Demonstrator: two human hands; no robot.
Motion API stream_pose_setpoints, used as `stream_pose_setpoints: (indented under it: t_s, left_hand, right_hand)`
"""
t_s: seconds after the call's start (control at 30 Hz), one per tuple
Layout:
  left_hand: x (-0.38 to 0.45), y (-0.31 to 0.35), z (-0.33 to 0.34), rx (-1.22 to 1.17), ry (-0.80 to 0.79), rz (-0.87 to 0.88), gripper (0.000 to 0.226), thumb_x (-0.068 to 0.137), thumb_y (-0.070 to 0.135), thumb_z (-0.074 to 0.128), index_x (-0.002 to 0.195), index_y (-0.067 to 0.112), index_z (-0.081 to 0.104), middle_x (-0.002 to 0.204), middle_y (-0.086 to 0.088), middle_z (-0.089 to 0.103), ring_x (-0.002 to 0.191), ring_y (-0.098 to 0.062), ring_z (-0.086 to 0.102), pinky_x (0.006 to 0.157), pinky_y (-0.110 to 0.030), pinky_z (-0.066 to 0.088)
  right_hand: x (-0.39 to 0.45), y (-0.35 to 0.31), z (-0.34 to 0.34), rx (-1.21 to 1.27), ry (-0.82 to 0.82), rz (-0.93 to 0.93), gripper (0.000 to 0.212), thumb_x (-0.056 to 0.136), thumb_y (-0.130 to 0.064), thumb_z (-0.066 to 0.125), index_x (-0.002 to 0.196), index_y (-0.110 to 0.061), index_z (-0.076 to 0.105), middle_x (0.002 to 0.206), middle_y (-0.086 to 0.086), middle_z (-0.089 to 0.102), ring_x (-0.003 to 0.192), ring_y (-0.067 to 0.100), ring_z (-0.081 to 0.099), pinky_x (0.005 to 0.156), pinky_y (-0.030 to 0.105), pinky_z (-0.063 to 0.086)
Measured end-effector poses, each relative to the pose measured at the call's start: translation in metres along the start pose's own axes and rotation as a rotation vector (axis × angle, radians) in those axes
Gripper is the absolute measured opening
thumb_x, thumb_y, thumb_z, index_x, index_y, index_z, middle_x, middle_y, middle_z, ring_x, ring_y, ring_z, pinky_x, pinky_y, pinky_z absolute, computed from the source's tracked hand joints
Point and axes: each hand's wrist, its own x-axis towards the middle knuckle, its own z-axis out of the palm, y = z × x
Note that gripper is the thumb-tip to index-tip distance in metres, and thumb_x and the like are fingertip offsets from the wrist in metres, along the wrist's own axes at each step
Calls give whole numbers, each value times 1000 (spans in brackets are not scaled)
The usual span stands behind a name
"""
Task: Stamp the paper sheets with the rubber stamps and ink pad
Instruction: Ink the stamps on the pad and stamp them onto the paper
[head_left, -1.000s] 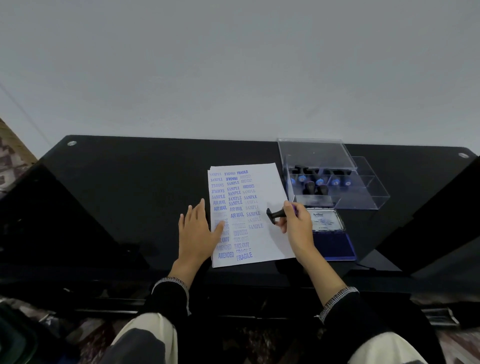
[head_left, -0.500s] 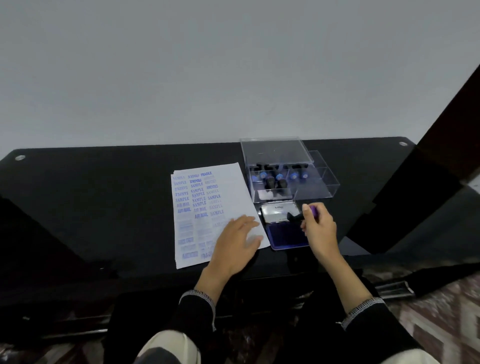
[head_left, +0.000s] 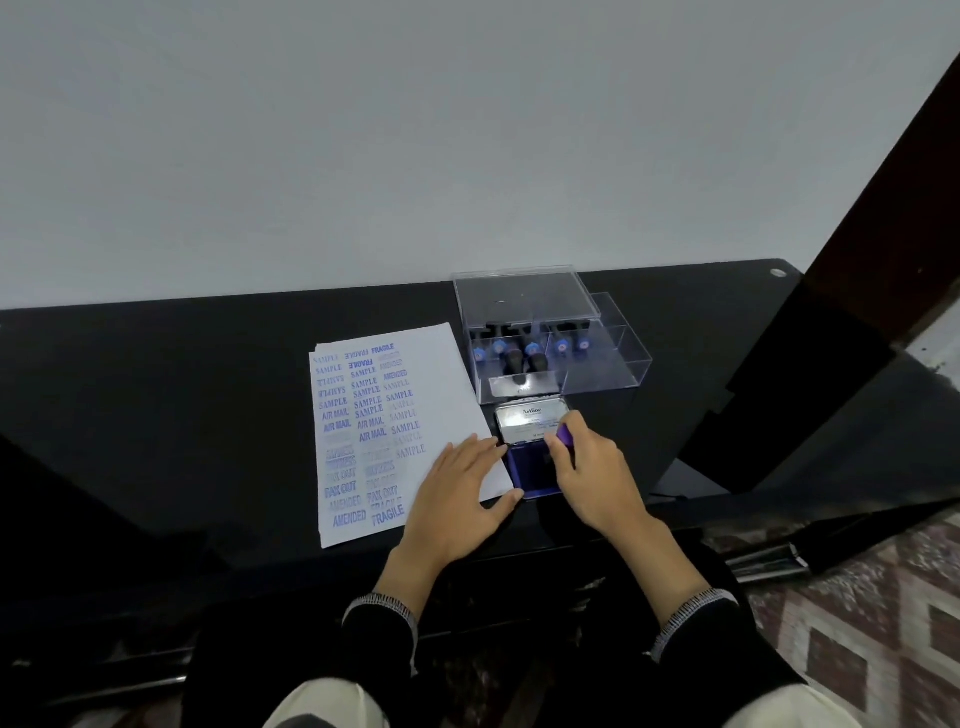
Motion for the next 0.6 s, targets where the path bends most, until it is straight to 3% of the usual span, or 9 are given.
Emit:
stream_pose_setpoints:
  t_s: [0.2,0.3,0.5,0.6]
  left_hand:
    - [0,-1,2,15,15,3,62,94,59,44,149,32,33,156,13,30,147,-3,12,118,-21,-5]
    - [0,-1,4,14,23,5,62,95,58,45,149,31,34,156,13,31,147,-4,13,118,-21,-5]
    - [1,-2,5,-5,11,-2,62,95,58,44,149,31,33,156,12,30,147,-5,13,119,-23,-3]
    - [0,0,3,-56,14,-6,58,95,53,49,147,31,38,154,13,34,146,-2,16,119,-22,-2]
  right_hand:
    - [1,-4,5,-120,18,-68,15,102,-28,38,91,-19,35,72,-5,49,59,17,49,53,30,35]
    - [-1,-4,8,-220,50,-129,14,101,-25,41,102,-11,45,75,-5,46,57,15,43,56,27,30]
    - [0,3,9,-68,29,-90,14,101,-26,39,90,-20,32,69,-5,48,56,16,50,49,31,37]
    - [0,1,10,-165,27,-127,11,101,-25,40,98,-15,39,72,-5,45,56,18,46,51,29,31]
